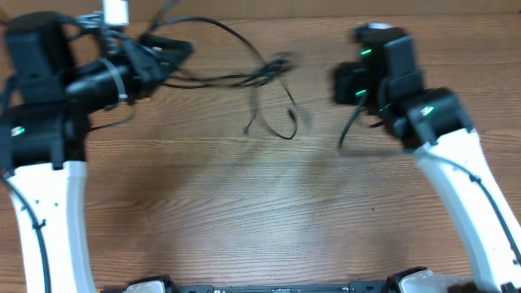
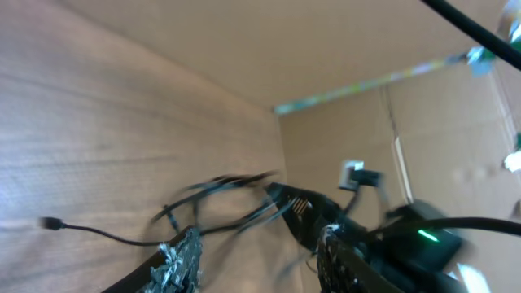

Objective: Untangle cables

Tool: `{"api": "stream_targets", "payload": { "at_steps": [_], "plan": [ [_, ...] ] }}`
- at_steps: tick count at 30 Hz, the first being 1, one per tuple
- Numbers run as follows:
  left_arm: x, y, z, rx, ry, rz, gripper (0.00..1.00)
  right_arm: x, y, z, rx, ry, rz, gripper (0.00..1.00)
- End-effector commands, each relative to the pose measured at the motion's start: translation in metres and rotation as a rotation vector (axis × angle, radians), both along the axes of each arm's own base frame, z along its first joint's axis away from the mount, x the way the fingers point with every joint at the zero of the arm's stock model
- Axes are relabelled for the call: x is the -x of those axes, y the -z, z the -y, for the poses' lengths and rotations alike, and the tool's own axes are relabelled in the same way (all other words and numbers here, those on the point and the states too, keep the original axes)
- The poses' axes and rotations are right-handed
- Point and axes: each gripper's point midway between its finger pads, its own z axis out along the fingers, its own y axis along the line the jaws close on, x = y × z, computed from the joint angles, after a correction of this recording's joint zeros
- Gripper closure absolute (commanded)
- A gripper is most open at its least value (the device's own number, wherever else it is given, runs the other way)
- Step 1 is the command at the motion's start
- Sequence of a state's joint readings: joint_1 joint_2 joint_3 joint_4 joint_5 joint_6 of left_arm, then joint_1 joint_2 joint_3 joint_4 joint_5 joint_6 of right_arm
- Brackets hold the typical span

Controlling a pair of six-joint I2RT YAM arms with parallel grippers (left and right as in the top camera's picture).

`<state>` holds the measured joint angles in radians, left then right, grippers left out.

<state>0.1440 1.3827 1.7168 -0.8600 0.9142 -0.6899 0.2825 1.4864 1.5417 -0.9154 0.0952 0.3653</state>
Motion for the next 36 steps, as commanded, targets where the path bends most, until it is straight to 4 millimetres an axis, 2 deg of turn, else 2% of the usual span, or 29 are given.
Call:
{"api": "stream_targets", "payload": {
  "at_steps": [1, 4, 6, 7, 10, 12, 16, 18, 22, 30, 31, 33, 34, 36],
  "plan": [
    [0.021, -0.033, -0.005, 0.04, 0.034, 0.084, 0.82, -0.008, 0.015, 0.074, 0.031, 0.346, -0.027, 0.7],
    [0.023, -0.035, -0.012, 0.039, 0.037, 0.104, 0.82, -0.004, 0.019, 0.104, 0.007, 0.44, -0.055, 0.73],
    [0.024, -0.036, -0.012, 0.037, 0.04, 0.11, 0.82, -0.003, 0.022, 0.107, -0.032, 0.433, -0.076, 0.77],
    [0.025, -0.036, -0.011, 0.035, 0.05, 0.117, 0.81, -0.004, 0.022, 0.1, -0.06, 0.378, -0.083, 0.73],
    [0.026, -0.036, -0.007, 0.03, 0.064, 0.121, 0.81, -0.01, 0.013, 0.046, -0.126, -0.025, -0.052, 0.63],
    [0.027, -0.035, -0.005, 0.027, 0.073, 0.121, 0.81, -0.005, 0.001, 0.008, -0.157, -0.299, 0.007, 0.6],
    [0.03, -0.031, 0.0, 0.036, 0.083, 0.091, 0.84, 0.033, -0.022, -0.06, -0.195, -0.851, 0.164, 0.5],
    [0.031, -0.027, -0.001, 0.044, 0.074, 0.058, 0.85, 0.055, -0.029, -0.082, -0.214, -1.04, 0.232, 0.46],
    [0.032, -0.025, 0.003, 0.046, 0.085, 0.047, 0.83, 0.083, -0.036, -0.113, -0.24, -1.236, 0.298, 0.44],
    [0.028, -0.018, 0.016, -0.004, 0.072, 0.038, 0.78, 0.124, -0.04, -0.168, -0.259, -1.426, 0.319, 0.45],
    [0.027, -0.016, 0.017, -0.014, 0.067, 0.037, 0.74, 0.129, -0.04, -0.173, -0.262, -1.445, 0.318, 0.44],
    [0.025, -0.014, 0.02, -0.031, 0.058, 0.034, 0.57, 0.14, -0.04, -0.184, -0.269, -1.484, 0.317, 0.44],
    [0.025, -0.013, 0.022, -0.038, 0.056, 0.033, 0.54, 0.144, -0.04, -0.188, -0.271, -1.499, 0.318, 0.43],
    [0.025, -0.012, 0.025, -0.047, 0.055, 0.034, 0.53, 0.151, -0.041, -0.194, -0.275, -1.525, 0.32, 0.44]
  ]
}}
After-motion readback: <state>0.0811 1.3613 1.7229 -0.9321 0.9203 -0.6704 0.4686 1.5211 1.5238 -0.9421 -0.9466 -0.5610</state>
